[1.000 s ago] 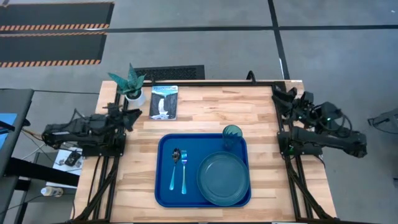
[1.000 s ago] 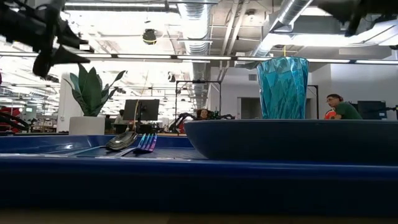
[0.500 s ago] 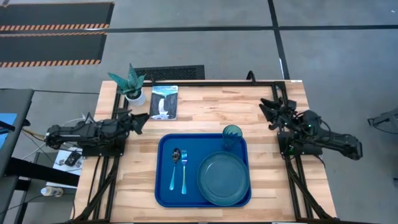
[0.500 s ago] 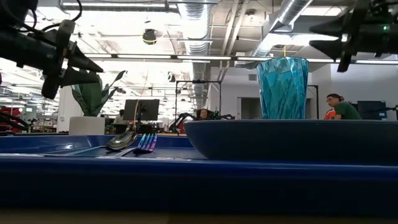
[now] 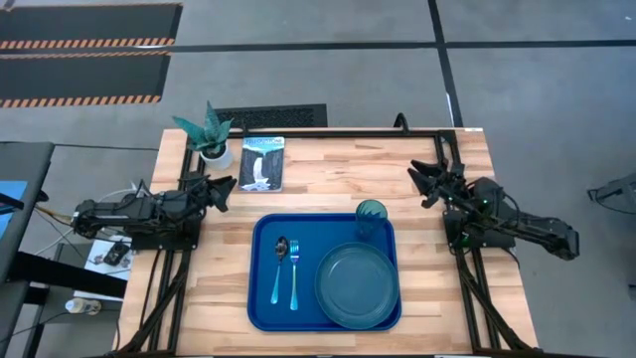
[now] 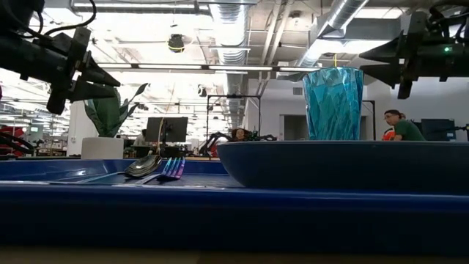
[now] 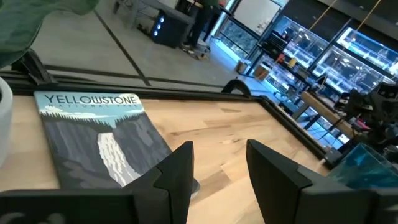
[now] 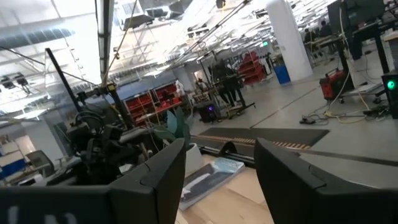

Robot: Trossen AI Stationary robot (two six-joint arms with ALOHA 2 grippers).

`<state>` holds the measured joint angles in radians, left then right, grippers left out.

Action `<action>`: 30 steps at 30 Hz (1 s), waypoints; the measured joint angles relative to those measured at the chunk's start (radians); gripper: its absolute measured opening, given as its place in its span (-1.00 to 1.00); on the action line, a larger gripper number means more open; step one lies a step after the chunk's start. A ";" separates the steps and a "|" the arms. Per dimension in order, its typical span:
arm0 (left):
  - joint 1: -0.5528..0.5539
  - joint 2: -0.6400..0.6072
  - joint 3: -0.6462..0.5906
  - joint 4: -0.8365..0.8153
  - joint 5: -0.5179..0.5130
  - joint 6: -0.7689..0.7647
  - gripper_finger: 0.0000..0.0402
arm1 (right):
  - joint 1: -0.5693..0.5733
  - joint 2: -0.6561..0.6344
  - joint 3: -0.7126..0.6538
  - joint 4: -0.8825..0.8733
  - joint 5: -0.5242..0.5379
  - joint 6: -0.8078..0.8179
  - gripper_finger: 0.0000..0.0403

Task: Pick and place plate/cup/fork/spoon on tray
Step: Return to Home Position

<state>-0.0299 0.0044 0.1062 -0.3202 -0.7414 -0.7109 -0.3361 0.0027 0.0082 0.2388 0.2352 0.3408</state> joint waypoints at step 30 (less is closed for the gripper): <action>-0.001 0.000 -0.002 -0.003 0.182 -0.007 -0.32 | 0.001 0.000 -0.002 0.000 0.000 0.000 0.06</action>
<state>-0.0307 0.0044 0.1040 -0.3233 -0.5596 -0.7183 -0.3355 0.0025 0.0059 0.2386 0.2356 0.3412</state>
